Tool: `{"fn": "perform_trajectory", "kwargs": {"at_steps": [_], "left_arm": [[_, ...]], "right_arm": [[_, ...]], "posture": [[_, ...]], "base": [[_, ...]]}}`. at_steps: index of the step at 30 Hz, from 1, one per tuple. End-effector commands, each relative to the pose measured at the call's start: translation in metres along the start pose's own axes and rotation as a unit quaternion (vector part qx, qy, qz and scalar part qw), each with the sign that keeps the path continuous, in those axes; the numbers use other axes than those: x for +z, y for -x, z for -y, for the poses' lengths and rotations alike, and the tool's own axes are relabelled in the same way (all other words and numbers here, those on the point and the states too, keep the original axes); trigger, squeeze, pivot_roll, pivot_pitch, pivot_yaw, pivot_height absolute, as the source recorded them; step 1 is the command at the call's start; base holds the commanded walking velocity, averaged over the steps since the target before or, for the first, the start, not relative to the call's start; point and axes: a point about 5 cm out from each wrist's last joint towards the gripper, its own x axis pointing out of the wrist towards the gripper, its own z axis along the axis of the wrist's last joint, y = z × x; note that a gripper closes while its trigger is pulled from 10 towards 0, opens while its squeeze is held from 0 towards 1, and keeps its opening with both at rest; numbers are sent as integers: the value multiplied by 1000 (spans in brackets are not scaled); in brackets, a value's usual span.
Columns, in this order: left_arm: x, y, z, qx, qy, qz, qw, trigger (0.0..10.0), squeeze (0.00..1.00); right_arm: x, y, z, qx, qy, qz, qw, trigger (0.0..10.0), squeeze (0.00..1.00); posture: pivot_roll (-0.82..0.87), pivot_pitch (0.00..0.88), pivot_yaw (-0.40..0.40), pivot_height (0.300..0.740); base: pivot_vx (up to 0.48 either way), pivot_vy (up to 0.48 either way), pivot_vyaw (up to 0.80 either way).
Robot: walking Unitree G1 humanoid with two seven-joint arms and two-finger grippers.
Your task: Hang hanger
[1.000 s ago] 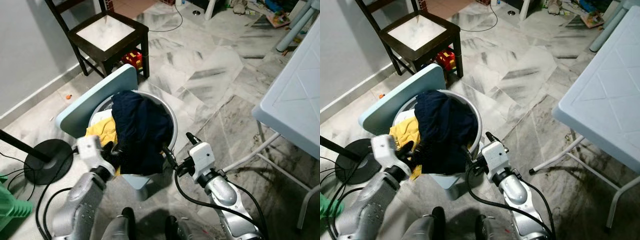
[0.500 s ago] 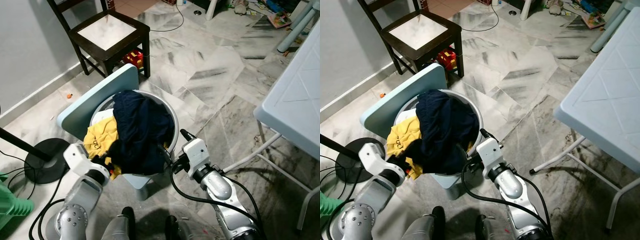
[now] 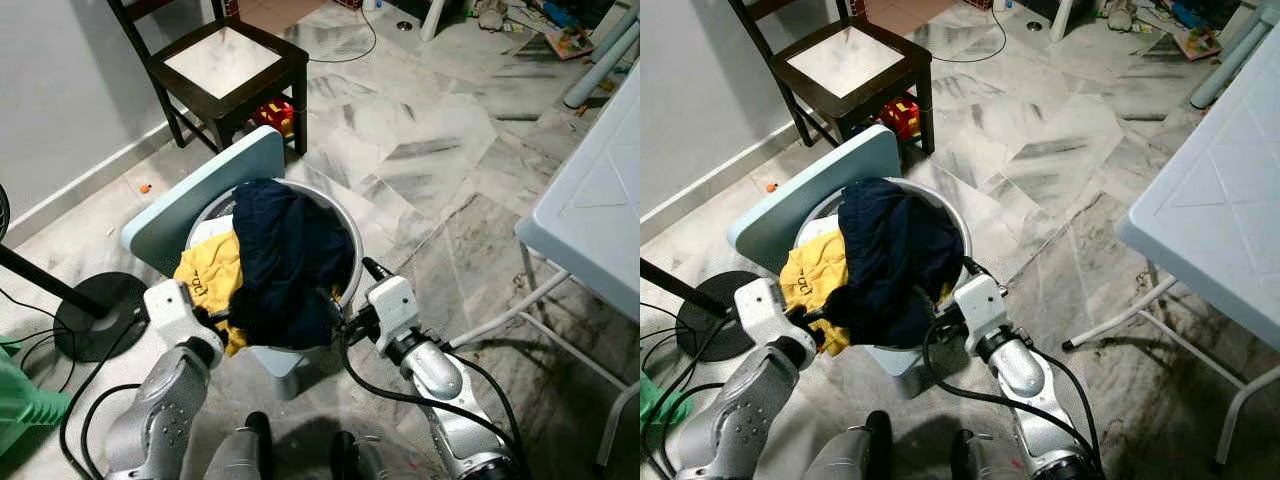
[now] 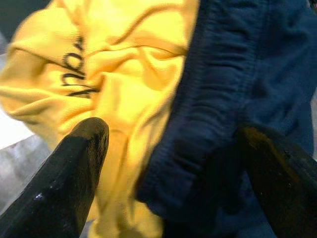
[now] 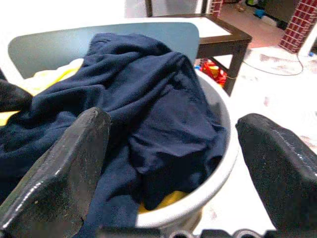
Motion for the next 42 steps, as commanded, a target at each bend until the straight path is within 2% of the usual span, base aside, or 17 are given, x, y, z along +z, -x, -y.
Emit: {"fn": "perform_trajectory", "kwargs": {"at_steps": [1,5,8,9,11,12,13,15,17,19,22,24,29,35,42], "left_arm": [[-11,0,-5,6,-16,-17,1000,10000,0],[-13,-3,-7,1,-62,-16,998,10000,0],[-21,-3,-14,1,-101,-19,995,10000,0],[-24,-1,-18,-1,-128,-21,992,10000,0],[-27,2,-22,-4,-179,-10,984,10000,0],[-27,2,-22,-4,-179,-10,984,10000,0],[-26,5,-24,0,-224,9,974,10000,0],[-24,6,-24,-2,-251,25,968,10000,0],[-23,9,-22,-13,-275,38,961,10000,0],[-25,9,-21,-21,-281,41,959,10000,0],[-27,8,-22,-26,-292,43,955,10000,0],[-27,2,-23,-31,-302,45,952,10000,0],[-19,-10,-20,-44,-318,55,946,10000,0],[-13,-23,-20,-46,-314,58,946,10000,0],[-17,-28,-16,-54,-308,56,948,10000,0]], "right_arm": [[-7,5,1,-7,-8,-12,1000,10000,0],[-7,5,0,-7,-7,-12,1000,10000,0],[-8,5,-1,-7,-9,-11,1000,10000,0],[-8,5,-1,-12,-22,-11,1000,10000,0],[-8,6,1,-14,-17,-11,1000,10000,0],[-8,6,1,-14,-17,-11,1000,10000,0],[-9,7,4,-26,-27,-11,999,10000,0],[-10,8,8,-39,-42,-12,998,10000,0],[-12,10,15,-69,-77,-13,995,10000,0],[-16,14,23,-95,-101,-16,990,10000,0],[-21,20,26,-108,-101,-21,989,10000,0],[-25,22,27,-115,-107,-23,987,10000,0],[-28,19,31,-138,-131,-19,982,10000,0],[-33,13,38,-171,-173,-17,970,10000,0],[-34,11,40,-171,-169,-15,971,10000,0]], "posture": [[87,275,-22,740],[82,264,-14,740],[82,261,-13,740],[83,258,-13,740],[85,253,-13,740],[85,253,-13,740],[88,246,-12,740],[91,239,-10,740],[101,226,-3,740],[107,214,3,740],[109,196,12,740],[114,151,29,740],[117,106,45,740],[112,57,66,740],[103,55,73,740]], "base": [[0,0,0],[0,0,130],[0,0,800],[0,0,0],[0,0,0],[0,0,0],[0,0,0],[0,0,0],[0,0,0],[0,0,0],[0,0,0],[0,0,0],[0,0,0],[0,0,0],[0,0,0]]}}
